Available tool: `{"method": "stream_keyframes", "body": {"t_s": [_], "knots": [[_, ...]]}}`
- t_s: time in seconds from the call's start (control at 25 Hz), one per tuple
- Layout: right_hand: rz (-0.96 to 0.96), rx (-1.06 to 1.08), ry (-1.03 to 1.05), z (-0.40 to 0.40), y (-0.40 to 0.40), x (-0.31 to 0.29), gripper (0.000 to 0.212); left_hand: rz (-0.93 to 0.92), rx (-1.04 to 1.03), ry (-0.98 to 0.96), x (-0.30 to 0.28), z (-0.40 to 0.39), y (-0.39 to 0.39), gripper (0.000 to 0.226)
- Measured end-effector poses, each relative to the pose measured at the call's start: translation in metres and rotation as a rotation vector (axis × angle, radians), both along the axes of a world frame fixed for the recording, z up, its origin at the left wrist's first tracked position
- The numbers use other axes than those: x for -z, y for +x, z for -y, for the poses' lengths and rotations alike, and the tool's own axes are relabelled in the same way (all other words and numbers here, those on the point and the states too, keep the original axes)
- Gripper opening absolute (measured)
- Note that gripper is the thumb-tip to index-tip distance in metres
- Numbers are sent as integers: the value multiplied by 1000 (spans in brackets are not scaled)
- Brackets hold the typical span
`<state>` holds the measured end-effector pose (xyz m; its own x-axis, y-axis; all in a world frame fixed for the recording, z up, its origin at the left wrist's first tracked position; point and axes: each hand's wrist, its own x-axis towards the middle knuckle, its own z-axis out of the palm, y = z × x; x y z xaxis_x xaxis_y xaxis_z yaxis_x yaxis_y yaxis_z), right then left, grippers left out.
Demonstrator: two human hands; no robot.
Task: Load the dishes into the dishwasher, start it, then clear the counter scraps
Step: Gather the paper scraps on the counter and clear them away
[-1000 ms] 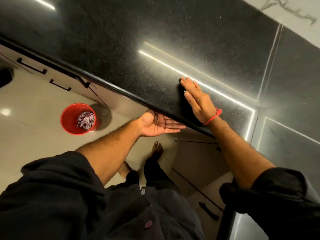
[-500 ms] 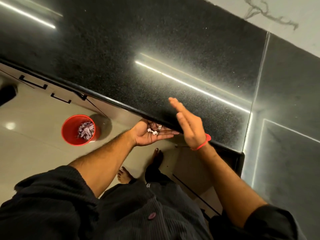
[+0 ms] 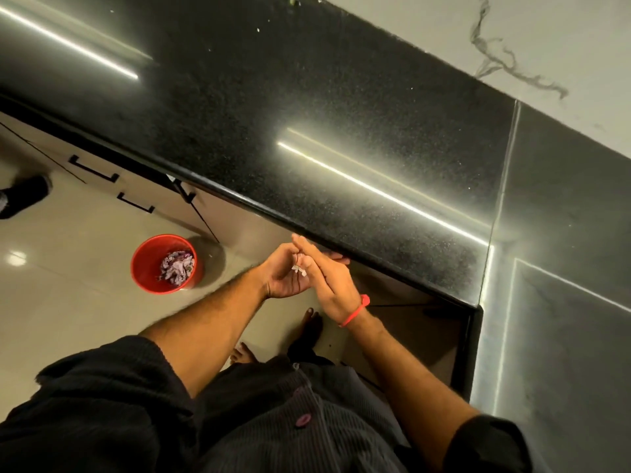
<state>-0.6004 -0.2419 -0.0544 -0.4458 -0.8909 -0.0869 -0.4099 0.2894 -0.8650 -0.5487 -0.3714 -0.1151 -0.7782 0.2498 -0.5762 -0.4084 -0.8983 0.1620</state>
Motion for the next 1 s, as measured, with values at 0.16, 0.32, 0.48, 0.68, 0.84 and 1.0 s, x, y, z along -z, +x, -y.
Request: {"method": "stream_keyframes", "body": {"t_s": [0.16,0.32,0.48,0.68,0.84,1.0], "knots": [[381,228,-198,20,30,-16,38,3,-148,30,-13,22,48,54],[458,299,-245,50,65,-12,32,10,-464,74,-24,42,114,56],[588,201,-119,90,107,-1,27,64,-716,-26,-28,64,177,55],[646,-73,61,140,157,14,34,132,-985,-28,-19,86,212,53],[578,-221,157,173,188,34,45,210,-1164,-17,-10,96,221,47],[721,-139,187,207,194,63,40,317,-1293,5,12,121,227,45]]}}
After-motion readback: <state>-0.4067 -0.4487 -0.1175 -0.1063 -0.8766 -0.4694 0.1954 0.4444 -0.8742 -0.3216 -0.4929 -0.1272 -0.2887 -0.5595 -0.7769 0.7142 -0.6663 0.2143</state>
